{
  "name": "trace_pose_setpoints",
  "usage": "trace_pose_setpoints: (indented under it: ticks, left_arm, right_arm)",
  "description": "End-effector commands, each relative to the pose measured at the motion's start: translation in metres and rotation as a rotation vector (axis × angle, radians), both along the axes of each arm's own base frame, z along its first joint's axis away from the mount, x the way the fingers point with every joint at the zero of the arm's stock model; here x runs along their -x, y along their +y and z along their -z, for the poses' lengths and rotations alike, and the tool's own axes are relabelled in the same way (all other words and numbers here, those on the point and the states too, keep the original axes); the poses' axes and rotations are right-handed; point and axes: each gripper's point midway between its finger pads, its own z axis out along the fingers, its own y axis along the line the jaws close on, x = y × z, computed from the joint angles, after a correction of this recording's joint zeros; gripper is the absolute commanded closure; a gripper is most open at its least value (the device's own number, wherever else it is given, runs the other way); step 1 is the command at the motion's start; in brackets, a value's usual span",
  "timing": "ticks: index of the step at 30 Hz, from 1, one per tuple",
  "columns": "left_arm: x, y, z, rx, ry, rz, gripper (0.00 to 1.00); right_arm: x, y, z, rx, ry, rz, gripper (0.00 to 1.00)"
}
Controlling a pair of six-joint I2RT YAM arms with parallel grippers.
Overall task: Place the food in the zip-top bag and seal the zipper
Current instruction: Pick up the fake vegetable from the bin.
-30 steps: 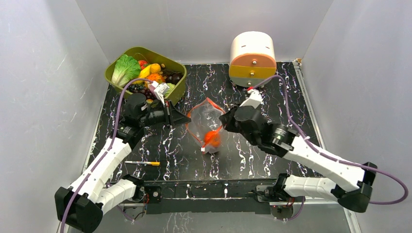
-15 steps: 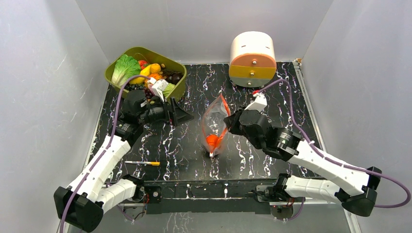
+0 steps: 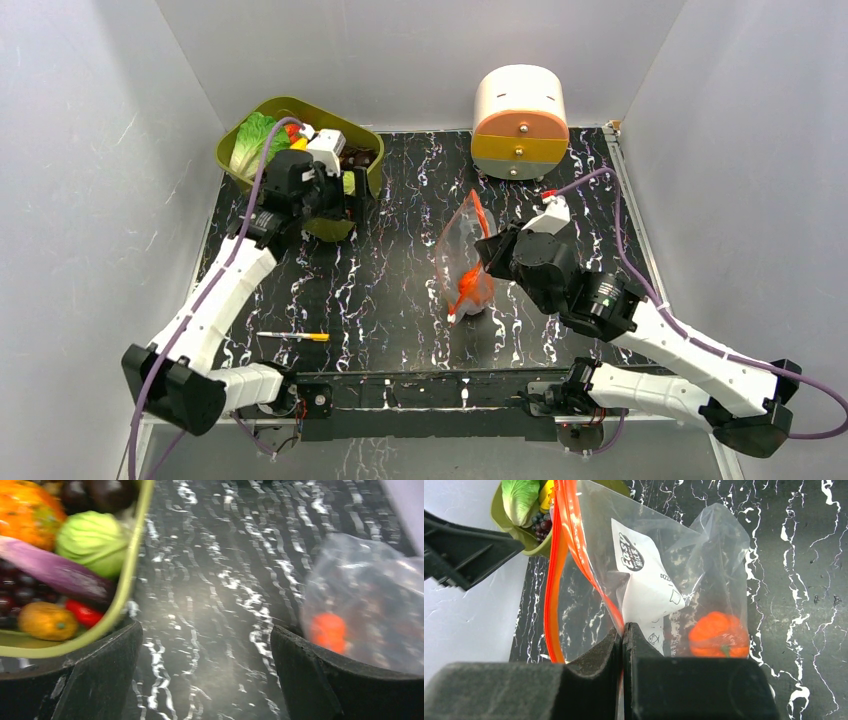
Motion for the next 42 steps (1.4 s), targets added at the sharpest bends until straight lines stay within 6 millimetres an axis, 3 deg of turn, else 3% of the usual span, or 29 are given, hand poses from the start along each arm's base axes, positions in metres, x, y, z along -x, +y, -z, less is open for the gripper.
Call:
trace_pose_setpoints:
  ticks: [1, 6, 12, 16, 21, 26, 37, 42]
  left_arm:
    - [-0.028, 0.041, 0.001, -0.262, -0.074, -0.107, 0.02]
    - [-0.059, 0.068, -0.013, -0.417, -0.182, -0.157, 0.08]
    - [-0.096, 0.122, -0.035, -0.535, -0.245, -0.274, 0.13]
    - [-0.116, 0.153, -0.034, -0.577, -0.241, -0.326, 0.15]
    - [-0.133, 0.199, -0.026, -0.687, -0.229, -0.406, 0.16]
    - [-0.151, 0.229, -0.011, -0.695, -0.211, -0.446, 0.15]
    - [-0.195, 0.269, 0.023, -0.654, -0.155, -0.461, 0.12]
    - [-0.213, 0.28, 0.042, -0.676, -0.121, -0.44, 0.12]
  right_arm:
    - [-0.001, -0.007, -0.022, -0.028, -0.061, 0.012, 1.0]
    - [0.0, -0.012, -0.033, -0.017, -0.096, 0.009, 1.0]
    - [-0.002, -0.012, -0.04, 0.003, -0.116, 0.001, 1.0]
    - [-0.004, -0.01, -0.04, 0.02, -0.123, 0.002, 1.0]
    - [-0.008, -0.001, -0.036, 0.037, -0.119, -0.015, 1.0]
    - [-0.012, 0.011, -0.034, 0.059, -0.114, -0.047, 1.0]
    - [-0.023, 0.028, -0.05, 0.09, -0.155, -0.076, 1.0]
    - [-0.026, 0.028, -0.046, 0.107, -0.158, -0.066, 1.0]
